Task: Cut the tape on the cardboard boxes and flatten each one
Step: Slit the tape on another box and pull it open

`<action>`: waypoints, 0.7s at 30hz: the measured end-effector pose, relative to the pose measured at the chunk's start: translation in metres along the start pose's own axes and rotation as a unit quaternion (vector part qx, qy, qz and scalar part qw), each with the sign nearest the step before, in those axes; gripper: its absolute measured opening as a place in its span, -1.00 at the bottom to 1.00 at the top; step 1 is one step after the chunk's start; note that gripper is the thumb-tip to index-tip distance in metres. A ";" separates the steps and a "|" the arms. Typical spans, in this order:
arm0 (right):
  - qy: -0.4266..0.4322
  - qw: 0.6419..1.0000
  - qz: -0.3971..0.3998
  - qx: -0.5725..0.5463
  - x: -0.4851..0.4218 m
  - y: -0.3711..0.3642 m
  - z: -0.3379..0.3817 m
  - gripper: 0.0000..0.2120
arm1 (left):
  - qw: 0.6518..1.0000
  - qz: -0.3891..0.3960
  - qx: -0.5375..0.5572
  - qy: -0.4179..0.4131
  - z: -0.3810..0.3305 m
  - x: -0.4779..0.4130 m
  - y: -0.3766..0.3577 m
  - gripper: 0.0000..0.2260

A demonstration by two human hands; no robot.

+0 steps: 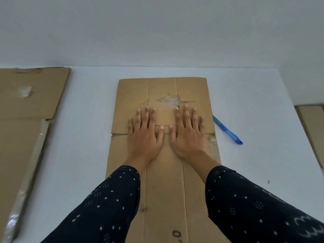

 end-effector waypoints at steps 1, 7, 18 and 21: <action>0.000 1.000 0.006 0.006 0.000 0.000 0.000 -0.38 | 1.000 0.003 -0.002 0.003 0.000 0.000 0.000 -0.39; 0.011 0.998 0.054 -0.020 0.006 0.009 -0.002 -0.42 | 0.994 0.098 0.041 0.013 0.001 -0.003 0.009 -0.41; -0.047 0.998 -0.022 -0.043 0.180 -0.018 0.022 -0.42 | 0.997 0.047 0.018 -0.066 -0.004 0.156 -0.003 -0.44; -0.052 0.998 -0.016 -0.039 0.192 -0.021 0.022 -0.41 | 0.997 0.042 0.008 -0.070 -0.001 0.164 -0.005 -0.41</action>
Point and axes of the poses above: each hand's wrist, its own x-axis away from the middle knuckle, its own y-axis out of the back of the hand, z = x × y, the point moved 5 cm from there along -x, towards the middle knuckle, and after that the axes turned 13 degrees about x, right-handed, at the moved point
